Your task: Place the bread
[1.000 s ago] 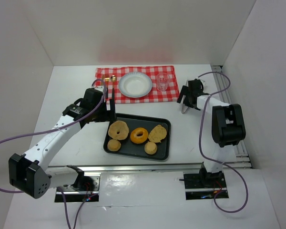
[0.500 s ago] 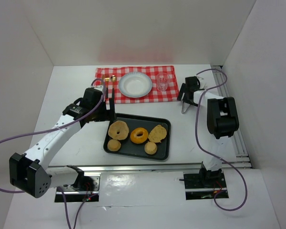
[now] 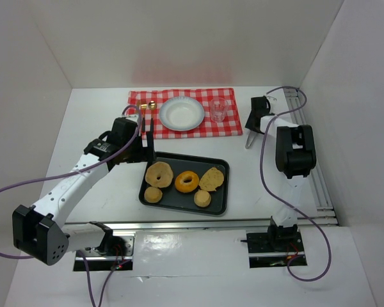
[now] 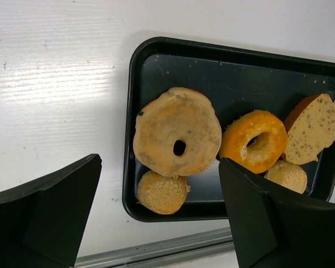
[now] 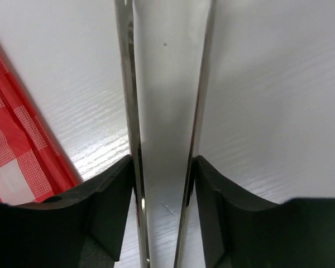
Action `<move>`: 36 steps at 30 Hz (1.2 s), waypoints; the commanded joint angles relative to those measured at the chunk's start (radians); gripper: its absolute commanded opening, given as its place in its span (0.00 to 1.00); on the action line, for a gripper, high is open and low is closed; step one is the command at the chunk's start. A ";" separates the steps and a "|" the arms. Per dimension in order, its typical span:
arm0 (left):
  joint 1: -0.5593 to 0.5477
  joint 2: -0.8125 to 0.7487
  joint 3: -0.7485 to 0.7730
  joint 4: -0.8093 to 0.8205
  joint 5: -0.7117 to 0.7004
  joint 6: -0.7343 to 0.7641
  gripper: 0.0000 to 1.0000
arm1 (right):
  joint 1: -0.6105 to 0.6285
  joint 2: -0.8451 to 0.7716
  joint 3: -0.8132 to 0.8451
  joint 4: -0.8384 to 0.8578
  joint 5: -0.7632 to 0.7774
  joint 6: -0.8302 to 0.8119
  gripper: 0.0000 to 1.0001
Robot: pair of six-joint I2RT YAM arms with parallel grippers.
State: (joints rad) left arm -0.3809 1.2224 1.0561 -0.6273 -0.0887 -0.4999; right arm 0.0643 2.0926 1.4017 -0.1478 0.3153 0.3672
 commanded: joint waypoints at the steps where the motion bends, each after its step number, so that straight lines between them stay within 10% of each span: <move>1: 0.005 0.000 0.013 0.020 0.001 0.003 1.00 | -0.006 0.012 0.034 0.010 0.047 0.006 0.52; 8: 0.005 -0.009 0.013 0.020 0.010 0.003 1.00 | 0.003 -0.195 -0.001 -0.050 0.041 0.005 0.29; 23: 0.046 -0.018 0.031 0.020 0.044 -0.008 1.00 | 0.353 -0.992 -0.326 -0.640 -0.350 0.111 0.36; 36: 0.056 -0.067 0.051 0.000 0.052 -0.008 1.00 | 0.466 -1.261 -0.306 -0.980 -0.426 0.352 0.45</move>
State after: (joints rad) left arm -0.3309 1.1831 1.0683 -0.6350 -0.0578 -0.5014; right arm 0.5213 0.8555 1.0676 -1.0470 -0.0830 0.6529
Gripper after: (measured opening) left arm 0.999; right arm 0.443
